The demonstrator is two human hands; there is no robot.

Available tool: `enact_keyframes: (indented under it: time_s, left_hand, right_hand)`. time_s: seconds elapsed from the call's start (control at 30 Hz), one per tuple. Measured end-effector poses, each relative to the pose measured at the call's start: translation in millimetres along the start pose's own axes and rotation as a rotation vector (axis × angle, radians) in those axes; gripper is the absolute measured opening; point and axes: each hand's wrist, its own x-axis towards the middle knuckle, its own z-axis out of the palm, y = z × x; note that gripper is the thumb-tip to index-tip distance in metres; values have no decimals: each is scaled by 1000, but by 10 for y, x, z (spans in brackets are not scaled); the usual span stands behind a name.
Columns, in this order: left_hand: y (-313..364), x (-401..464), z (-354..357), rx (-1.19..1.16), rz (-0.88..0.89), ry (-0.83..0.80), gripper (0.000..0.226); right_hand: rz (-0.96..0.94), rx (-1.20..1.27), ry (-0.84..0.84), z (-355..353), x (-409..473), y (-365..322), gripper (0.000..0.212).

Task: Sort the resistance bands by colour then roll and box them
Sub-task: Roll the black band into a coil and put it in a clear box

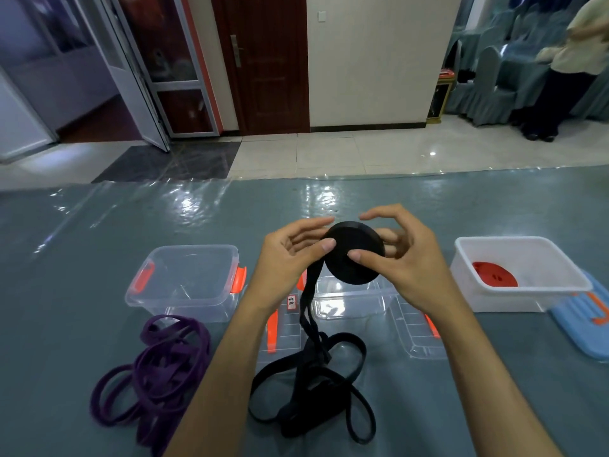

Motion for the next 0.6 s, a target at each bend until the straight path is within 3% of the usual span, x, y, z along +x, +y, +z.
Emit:
enact_keyframes:
  time_s: [0.1, 0.2, 0.3, 0.4, 0.53, 0.6]
  left_hand:
    - [-40, -9, -26, 45, -52, -82, 40]
    - [-58, 17, -70, 45, -36, -70, 41]
    - [-68, 25, -46, 33, 23, 41, 31]
    - [-113, 1, 13, -14, 20, 96, 25]
    - [-119, -36, 0, -20, -64, -71, 37]
    - [-89, -28, -13, 13, -32, -67, 37]
  right_hand:
    - [-77, -36, 61, 10, 1, 20, 44]
    - [-40, -58, 89, 8, -21, 95, 39]
    - [78, -23, -41, -45, -16, 87, 48]
    - [52, -72, -120, -84, -3, 42, 56]
    - [54, -37, -18, -85, -33, 58, 42]
    - [92, -61, -4, -48, -42, 91, 43]
